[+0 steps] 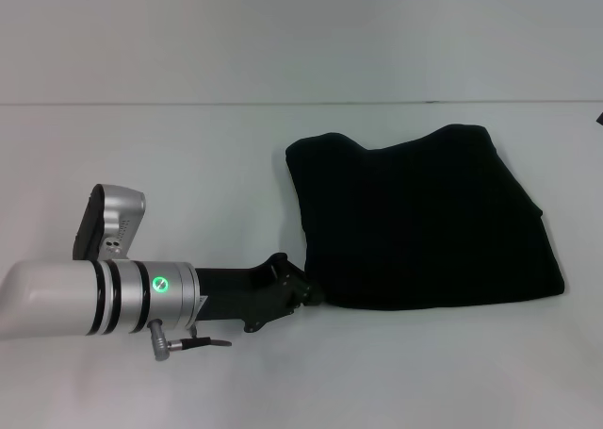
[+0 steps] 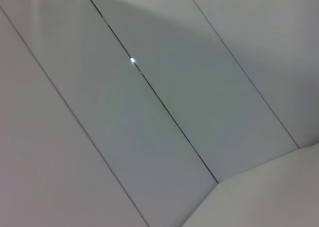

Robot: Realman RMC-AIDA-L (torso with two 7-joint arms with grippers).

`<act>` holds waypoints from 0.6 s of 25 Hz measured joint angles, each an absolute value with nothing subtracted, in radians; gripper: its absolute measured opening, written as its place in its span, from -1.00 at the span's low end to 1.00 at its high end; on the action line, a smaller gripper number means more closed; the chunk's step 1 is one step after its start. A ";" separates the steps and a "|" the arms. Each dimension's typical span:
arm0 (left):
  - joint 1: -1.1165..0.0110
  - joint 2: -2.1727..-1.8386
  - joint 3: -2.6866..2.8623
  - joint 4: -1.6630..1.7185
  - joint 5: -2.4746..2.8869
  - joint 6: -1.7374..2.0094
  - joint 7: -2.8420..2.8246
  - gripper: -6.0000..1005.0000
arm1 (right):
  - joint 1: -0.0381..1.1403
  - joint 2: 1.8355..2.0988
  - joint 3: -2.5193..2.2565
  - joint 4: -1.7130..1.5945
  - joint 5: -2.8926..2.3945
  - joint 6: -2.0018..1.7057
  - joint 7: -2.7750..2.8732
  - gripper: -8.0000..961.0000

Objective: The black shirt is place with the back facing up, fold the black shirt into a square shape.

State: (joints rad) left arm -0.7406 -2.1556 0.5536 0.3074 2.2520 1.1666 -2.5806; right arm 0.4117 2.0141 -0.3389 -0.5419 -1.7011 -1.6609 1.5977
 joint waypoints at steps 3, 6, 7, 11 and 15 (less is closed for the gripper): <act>-0.739 -2.156 0.554 0.309 2.252 1.176 -2.568 -0.88 | 0.411 2.014 -0.339 -0.541 -1.703 -1.660 1.598 0.68; -0.710 -2.149 0.549 0.319 2.252 1.216 -2.533 -0.93 | 0.411 2.013 -0.339 -0.541 -1.705 -1.660 1.599 0.68; -0.693 -2.147 0.544 0.330 2.250 1.234 -2.525 -0.92 | 0.411 2.013 -0.339 -0.541 -1.705 -1.660 1.600 0.68; -0.603 -2.148 0.529 0.401 2.246 1.304 -2.513 -0.88 | 0.411 2.011 -0.339 -0.541 -1.703 -1.659 1.604 0.69; -0.548 -2.152 0.525 0.432 2.246 1.336 -2.509 -0.85 | 0.418 2.011 -0.338 -0.541 -1.705 -1.658 1.607 0.69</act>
State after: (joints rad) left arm -0.5484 -2.1516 0.5247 0.4321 2.2458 1.3363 -2.5095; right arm 0.4178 2.0111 -0.3375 -0.5411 -1.7052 -1.6580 1.6066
